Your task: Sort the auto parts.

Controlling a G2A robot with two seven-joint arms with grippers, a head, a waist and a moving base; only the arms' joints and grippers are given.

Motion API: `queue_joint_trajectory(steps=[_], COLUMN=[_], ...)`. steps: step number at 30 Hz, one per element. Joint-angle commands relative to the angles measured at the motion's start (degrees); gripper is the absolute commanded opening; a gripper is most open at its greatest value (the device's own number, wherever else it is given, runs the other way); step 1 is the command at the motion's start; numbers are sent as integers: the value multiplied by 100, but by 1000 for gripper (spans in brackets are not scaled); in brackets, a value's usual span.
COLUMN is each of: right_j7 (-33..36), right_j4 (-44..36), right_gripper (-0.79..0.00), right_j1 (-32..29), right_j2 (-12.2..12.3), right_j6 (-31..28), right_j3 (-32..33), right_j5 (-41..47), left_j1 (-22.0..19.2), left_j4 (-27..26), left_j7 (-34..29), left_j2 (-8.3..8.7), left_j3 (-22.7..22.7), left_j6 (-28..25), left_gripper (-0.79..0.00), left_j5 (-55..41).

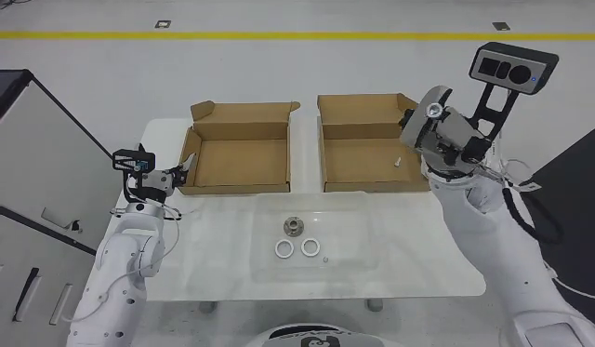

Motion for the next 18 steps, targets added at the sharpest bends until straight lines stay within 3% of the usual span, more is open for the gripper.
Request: queue_joint_trajectory(steps=[1,9,10,15,18], right_j7=[93,604,589,983,923], right_j4=[100,401,410,301,375], right_gripper=[-785,-785,-785,-785,-785], right_j1=[-152,-533,-558,-306,-91], right_j2=[52,291,304,432,457], right_j6=[247,1465,1602,2046,2119], right_j3=[358,1711,1777,2034,1869], right_j5=[-371,-2577,-2708,-5076,-6110], left_j1=[0,0,0,0,0], left_j4=[0,0,0,0,0], left_j7=[0,0,0,0,0], left_j2=[0,0,0,0,0], left_j3=[0,0,0,0,0], left_j6=[0,0,0,0,0], left_gripper=[0,0,0,0,0], left_j5=[0,0,0,0,0])
